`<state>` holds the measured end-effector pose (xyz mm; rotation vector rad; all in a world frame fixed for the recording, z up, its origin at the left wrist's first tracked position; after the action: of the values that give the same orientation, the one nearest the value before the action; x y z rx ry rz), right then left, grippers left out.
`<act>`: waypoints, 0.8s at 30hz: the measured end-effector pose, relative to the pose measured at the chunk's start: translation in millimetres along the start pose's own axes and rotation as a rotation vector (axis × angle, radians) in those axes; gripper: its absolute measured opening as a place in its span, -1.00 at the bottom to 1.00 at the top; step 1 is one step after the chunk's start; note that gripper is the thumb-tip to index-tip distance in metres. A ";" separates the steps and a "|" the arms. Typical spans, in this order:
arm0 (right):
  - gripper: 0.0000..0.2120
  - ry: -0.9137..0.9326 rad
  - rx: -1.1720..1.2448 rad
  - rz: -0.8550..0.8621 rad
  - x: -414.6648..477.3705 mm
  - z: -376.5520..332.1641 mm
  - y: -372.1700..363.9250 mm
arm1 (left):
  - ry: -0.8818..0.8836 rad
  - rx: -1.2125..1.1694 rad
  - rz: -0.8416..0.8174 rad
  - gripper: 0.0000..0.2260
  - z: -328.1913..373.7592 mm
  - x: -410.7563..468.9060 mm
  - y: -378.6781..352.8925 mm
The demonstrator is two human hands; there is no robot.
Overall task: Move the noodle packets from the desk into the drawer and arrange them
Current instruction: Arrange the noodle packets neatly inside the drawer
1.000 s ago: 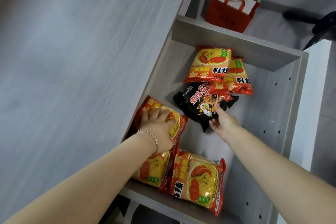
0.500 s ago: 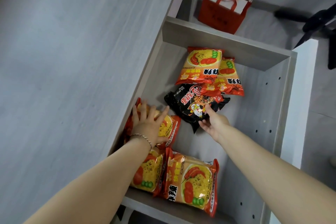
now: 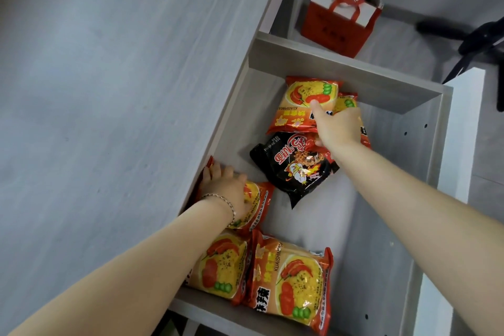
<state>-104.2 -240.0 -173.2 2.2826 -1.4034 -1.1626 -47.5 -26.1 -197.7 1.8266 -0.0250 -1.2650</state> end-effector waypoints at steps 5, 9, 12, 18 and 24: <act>-0.73 -0.104 0.149 -0.164 0.5 2.2 -8.2 | 0.051 -0.691 0.335 -0.64 1.7 -12.4 36.2; -0.86 0.105 0.263 -0.246 -44.9 3.2 -1.5 | 0.208 -1.825 0.012 -0.33 9.1 -12.7 52.3; -0.87 0.315 0.198 -0.365 -93.2 10.3 7.1 | 0.303 -2.171 -0.115 -0.19 11.7 -13.2 54.0; -0.62 0.090 0.158 -0.334 -103.2 50.7 25.7 | 0.286 -1.662 0.154 -0.62 -2.2 -23.4 46.9; -0.56 -0.140 0.317 -0.422 -77.4 76.3 16.0 | 0.027 -1.095 0.180 -0.70 -14.4 -27.5 65.7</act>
<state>-187.4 -168.4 -175.6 2.8755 -1.2627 -1.3137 -21.0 -43.8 -132.5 0.8590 0.4273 -0.8388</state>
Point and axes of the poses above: each hand's wrist, its own x-axis towards the middle knuckle, its own y-axis out of the back of the hand, z = x × y, the point moved 4 cm from there along x, towards the middle knuckle, and after that the axes turned 3 degrees about x, right-handed, at the moved point
